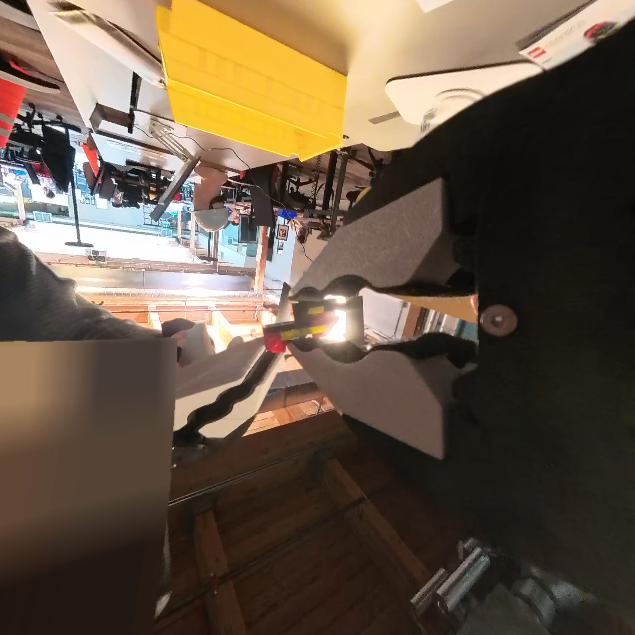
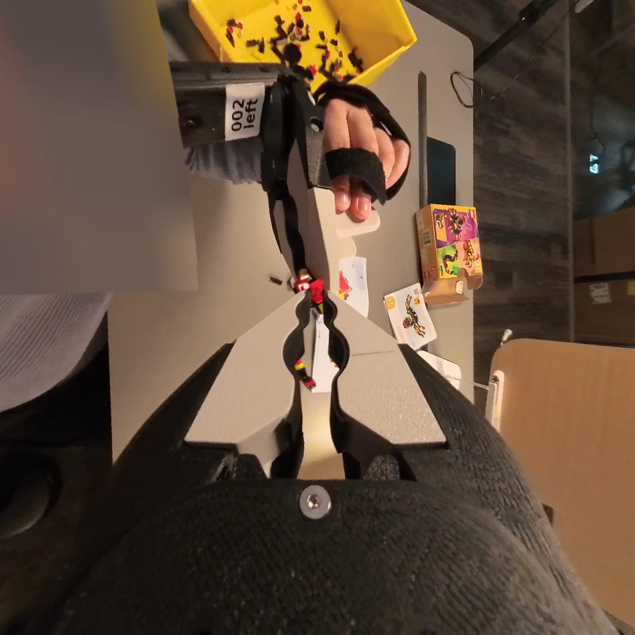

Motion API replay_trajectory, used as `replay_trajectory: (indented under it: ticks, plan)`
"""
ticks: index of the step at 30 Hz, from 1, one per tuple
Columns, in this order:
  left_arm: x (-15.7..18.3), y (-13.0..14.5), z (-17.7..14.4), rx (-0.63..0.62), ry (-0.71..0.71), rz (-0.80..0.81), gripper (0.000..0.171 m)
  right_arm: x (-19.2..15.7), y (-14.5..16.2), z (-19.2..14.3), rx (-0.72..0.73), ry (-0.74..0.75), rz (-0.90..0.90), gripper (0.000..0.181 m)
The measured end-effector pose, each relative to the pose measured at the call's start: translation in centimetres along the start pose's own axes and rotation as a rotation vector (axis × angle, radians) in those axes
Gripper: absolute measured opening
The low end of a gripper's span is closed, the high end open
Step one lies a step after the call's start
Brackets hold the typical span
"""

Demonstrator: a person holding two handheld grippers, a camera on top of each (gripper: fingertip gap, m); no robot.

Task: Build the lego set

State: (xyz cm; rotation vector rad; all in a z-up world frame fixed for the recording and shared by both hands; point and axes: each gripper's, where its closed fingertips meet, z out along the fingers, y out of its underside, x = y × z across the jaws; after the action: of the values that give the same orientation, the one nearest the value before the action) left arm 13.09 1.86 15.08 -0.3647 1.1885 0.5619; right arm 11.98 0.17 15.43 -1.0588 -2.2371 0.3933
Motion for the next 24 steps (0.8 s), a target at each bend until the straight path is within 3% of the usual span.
replay_trajectory:
  ticks: [5, 14, 24]
  plan:
    - [-0.6, -0.3, -0.2, 0.010, -0.039, 0.011, 0.020, 0.2, -0.6, -0.7, 0.063, 0.018, 0.016, 0.007]
    - [-1.6, 1.2, 0.1, -0.145, -0.122, 0.173, 0.019, 2.6, -0.7, -1.5, 0.191, 0.027, 0.463, 0.000]
    - [-1.5, 1.9, 0.3, -0.198, -0.136, 0.233, 0.019, 2.0, 0.2, -0.4, 0.204, -0.108, 0.634, 0.000]
